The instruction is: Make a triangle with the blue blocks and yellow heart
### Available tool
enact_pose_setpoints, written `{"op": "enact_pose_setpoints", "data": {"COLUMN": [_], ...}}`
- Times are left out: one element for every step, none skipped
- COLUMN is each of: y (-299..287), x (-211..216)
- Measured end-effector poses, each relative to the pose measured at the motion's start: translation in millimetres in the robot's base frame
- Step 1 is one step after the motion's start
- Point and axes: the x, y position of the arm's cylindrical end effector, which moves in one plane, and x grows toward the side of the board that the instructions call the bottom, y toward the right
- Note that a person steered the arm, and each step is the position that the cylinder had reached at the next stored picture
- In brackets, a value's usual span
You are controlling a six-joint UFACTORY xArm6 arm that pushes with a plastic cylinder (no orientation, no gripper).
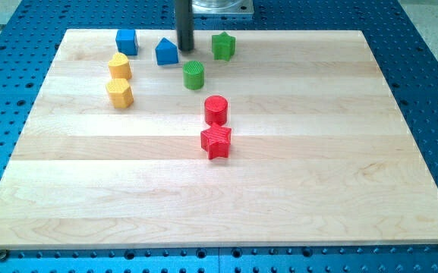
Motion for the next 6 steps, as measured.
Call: {"op": "enact_pose_setpoints", "data": {"y": [-28.9, -34.7, -78.7, -57.9, -27.3, -84.0], "x": [22.5, 9.5, 41.9, 67.6, 63.7, 52.8]}}
